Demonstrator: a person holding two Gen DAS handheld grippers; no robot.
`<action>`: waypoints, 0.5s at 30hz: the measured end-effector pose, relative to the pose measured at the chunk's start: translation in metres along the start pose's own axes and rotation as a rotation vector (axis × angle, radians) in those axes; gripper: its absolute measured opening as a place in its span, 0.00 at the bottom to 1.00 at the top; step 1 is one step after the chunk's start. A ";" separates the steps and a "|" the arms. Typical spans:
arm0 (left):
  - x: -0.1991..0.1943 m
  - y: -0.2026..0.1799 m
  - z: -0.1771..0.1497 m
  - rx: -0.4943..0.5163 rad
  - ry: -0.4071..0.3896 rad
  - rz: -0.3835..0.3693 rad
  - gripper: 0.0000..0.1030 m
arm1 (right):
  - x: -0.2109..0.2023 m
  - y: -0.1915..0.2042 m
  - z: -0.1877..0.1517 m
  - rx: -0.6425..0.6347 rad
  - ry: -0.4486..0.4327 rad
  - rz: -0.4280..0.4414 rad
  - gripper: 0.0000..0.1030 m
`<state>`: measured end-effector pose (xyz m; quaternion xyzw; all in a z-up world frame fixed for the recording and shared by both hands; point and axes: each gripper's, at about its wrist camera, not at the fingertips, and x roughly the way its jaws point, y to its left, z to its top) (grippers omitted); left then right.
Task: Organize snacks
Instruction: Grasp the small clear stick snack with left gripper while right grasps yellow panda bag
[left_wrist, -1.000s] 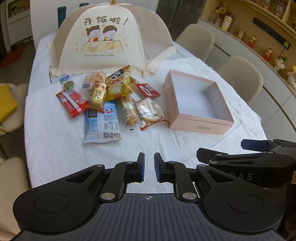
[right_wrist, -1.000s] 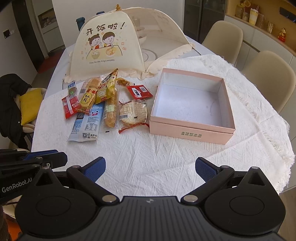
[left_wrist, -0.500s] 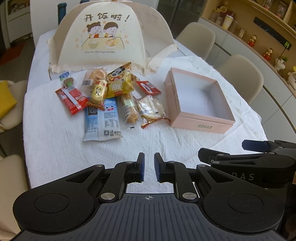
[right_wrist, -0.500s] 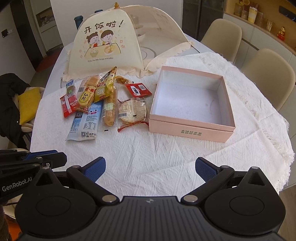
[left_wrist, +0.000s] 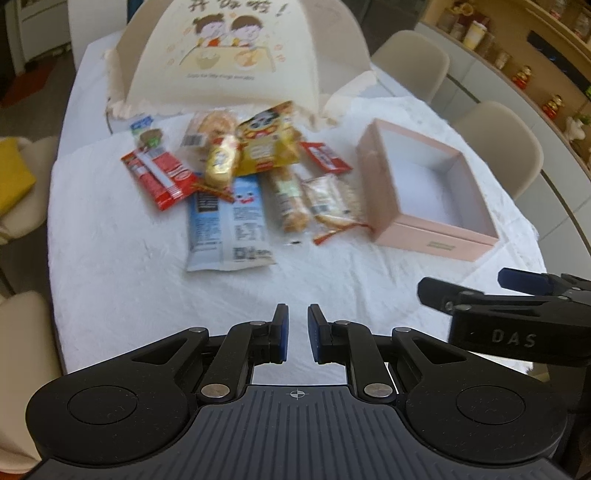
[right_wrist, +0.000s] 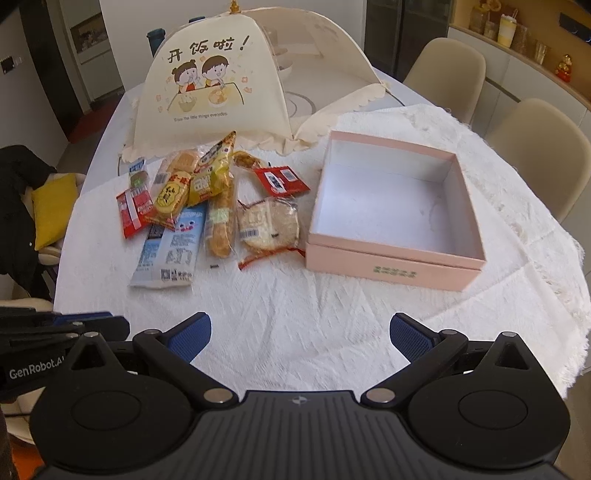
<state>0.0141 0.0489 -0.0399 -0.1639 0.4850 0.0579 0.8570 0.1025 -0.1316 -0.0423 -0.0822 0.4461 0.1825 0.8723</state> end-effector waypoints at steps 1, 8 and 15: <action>0.004 0.009 0.003 -0.017 0.004 -0.008 0.15 | 0.005 0.004 0.003 0.000 -0.005 -0.002 1.00; 0.035 0.114 0.053 -0.188 0.007 -0.138 0.18 | 0.041 0.051 0.022 -0.067 -0.028 -0.035 1.00; 0.092 0.224 0.154 -0.359 -0.074 0.012 0.19 | 0.079 0.094 0.029 -0.029 -0.024 0.009 1.00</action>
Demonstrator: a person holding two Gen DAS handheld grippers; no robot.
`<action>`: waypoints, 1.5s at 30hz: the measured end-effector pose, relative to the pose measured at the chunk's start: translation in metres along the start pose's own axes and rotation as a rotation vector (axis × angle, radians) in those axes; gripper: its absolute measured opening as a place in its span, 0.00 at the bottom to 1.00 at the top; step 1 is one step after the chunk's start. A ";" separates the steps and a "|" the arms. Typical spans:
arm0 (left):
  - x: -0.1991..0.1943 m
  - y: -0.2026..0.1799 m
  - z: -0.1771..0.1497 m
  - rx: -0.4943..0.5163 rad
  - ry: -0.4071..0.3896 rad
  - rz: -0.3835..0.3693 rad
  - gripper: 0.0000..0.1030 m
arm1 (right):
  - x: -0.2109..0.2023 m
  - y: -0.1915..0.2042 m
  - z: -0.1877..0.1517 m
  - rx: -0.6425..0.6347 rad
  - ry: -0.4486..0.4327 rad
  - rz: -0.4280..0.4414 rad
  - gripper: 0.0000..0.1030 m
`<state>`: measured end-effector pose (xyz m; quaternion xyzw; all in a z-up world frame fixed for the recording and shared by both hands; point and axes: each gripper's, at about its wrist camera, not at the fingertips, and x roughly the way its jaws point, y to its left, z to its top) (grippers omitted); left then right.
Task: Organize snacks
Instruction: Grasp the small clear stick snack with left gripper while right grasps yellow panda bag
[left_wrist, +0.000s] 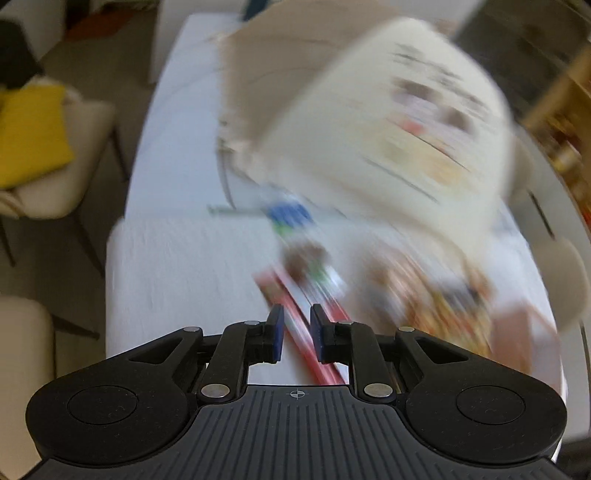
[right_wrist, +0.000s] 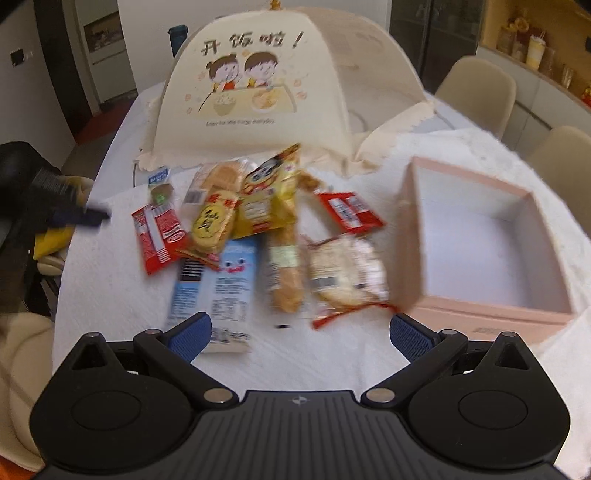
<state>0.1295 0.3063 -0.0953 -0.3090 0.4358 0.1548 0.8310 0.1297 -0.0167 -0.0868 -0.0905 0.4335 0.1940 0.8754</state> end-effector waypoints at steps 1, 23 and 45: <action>0.017 0.007 0.015 -0.041 0.011 -0.006 0.19 | 0.007 0.005 -0.003 0.006 0.012 0.009 1.00; 0.090 -0.068 0.018 0.376 0.029 0.008 0.23 | 0.050 0.028 -0.075 -0.036 0.047 -0.006 1.00; -0.037 -0.011 -0.154 0.134 0.225 -0.330 0.16 | 0.138 0.036 0.097 -0.153 -0.072 -0.075 0.68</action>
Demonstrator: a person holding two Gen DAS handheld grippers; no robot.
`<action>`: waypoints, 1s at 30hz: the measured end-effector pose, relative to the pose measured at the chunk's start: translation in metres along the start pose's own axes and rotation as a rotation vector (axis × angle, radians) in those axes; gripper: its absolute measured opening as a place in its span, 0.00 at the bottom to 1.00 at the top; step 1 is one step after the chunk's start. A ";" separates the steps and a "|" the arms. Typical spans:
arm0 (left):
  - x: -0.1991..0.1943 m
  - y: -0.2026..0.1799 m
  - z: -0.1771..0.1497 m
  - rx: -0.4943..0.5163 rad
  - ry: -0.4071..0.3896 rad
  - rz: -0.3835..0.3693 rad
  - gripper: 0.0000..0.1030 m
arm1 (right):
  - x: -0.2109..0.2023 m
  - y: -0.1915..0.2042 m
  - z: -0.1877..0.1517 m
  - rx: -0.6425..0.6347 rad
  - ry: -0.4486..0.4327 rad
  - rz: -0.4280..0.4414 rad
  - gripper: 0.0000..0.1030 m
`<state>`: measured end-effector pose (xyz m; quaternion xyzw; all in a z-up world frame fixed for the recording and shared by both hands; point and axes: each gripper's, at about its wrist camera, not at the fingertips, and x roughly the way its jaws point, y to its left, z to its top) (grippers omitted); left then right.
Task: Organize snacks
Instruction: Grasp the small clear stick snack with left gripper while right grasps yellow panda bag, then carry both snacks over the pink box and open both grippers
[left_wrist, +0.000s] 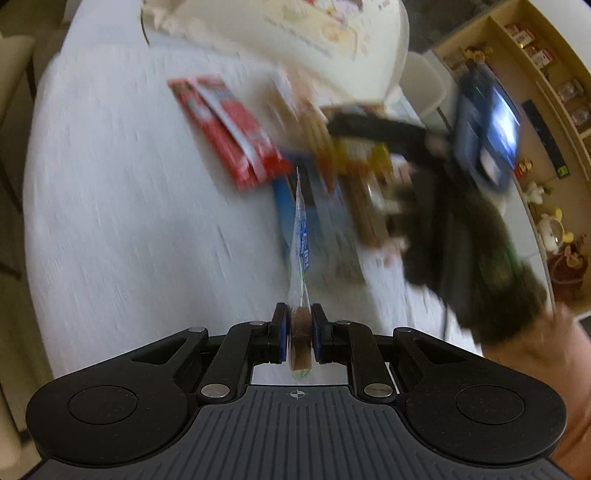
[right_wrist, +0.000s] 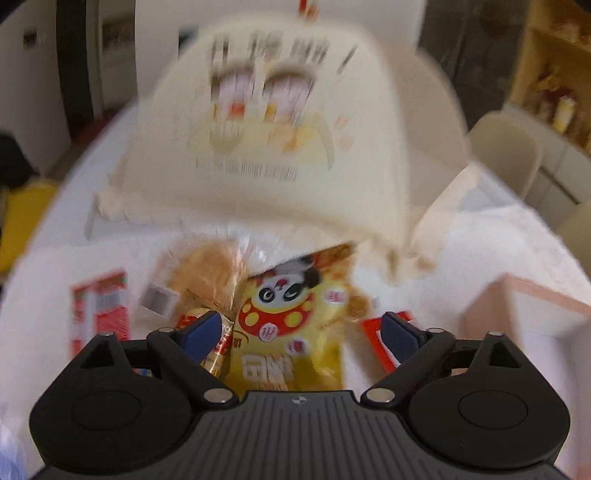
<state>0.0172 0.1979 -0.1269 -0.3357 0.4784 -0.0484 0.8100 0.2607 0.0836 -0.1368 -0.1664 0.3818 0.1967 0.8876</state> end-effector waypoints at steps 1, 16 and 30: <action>0.001 -0.003 -0.006 0.004 0.013 -0.008 0.16 | 0.001 0.001 -0.001 -0.008 0.033 0.027 0.56; 0.031 -0.109 -0.043 0.195 0.188 -0.121 0.16 | -0.178 -0.108 -0.140 0.036 0.114 0.217 0.49; 0.054 -0.270 0.120 0.266 -0.028 -0.168 0.23 | -0.257 -0.214 -0.188 0.212 -0.059 0.102 0.49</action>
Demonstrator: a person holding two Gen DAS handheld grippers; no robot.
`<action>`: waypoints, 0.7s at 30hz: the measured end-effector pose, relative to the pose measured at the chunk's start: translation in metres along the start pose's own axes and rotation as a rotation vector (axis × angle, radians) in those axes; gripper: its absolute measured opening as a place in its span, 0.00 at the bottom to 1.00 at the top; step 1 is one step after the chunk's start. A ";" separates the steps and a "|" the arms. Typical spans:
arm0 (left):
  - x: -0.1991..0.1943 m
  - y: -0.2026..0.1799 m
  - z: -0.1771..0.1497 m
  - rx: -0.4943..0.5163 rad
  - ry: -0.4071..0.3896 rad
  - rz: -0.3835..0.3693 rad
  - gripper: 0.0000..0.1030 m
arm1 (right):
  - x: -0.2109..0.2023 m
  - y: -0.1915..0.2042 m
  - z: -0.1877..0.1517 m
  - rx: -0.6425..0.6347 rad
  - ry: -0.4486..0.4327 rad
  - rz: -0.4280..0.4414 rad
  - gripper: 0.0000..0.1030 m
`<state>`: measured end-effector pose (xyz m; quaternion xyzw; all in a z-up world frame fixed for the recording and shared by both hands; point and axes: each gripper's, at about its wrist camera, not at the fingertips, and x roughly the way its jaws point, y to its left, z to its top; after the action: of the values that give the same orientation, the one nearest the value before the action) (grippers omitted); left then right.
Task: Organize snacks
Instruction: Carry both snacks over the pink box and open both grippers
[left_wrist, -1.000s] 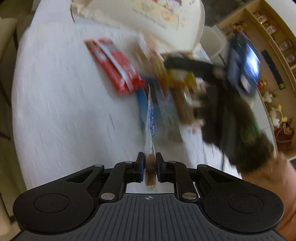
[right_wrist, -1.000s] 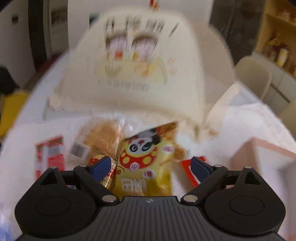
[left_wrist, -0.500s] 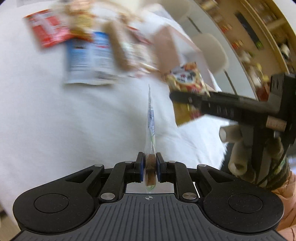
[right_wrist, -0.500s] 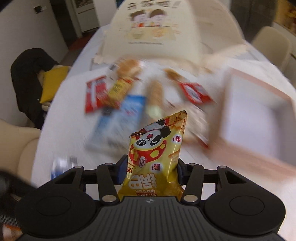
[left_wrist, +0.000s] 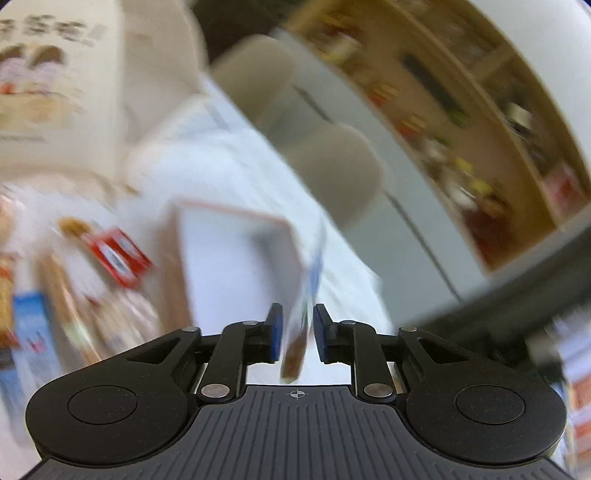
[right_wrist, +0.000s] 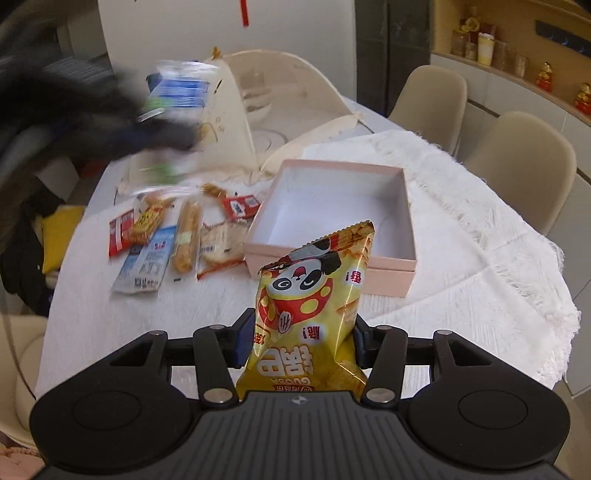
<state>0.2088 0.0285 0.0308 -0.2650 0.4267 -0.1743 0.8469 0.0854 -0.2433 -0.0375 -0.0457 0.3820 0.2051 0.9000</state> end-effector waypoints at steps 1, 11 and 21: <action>-0.004 0.008 0.003 0.003 -0.022 0.037 0.23 | 0.000 -0.003 0.001 0.004 -0.006 0.000 0.49; -0.019 0.048 -0.061 -0.166 -0.097 0.107 0.23 | 0.019 -0.037 0.116 0.095 -0.159 0.018 0.70; -0.055 0.121 -0.121 -0.232 -0.072 0.308 0.23 | 0.095 -0.037 0.098 0.130 -0.001 0.005 0.82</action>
<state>0.0868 0.1175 -0.0666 -0.2984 0.4489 0.0175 0.8421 0.2255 -0.2219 -0.0381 0.0139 0.3943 0.1819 0.9007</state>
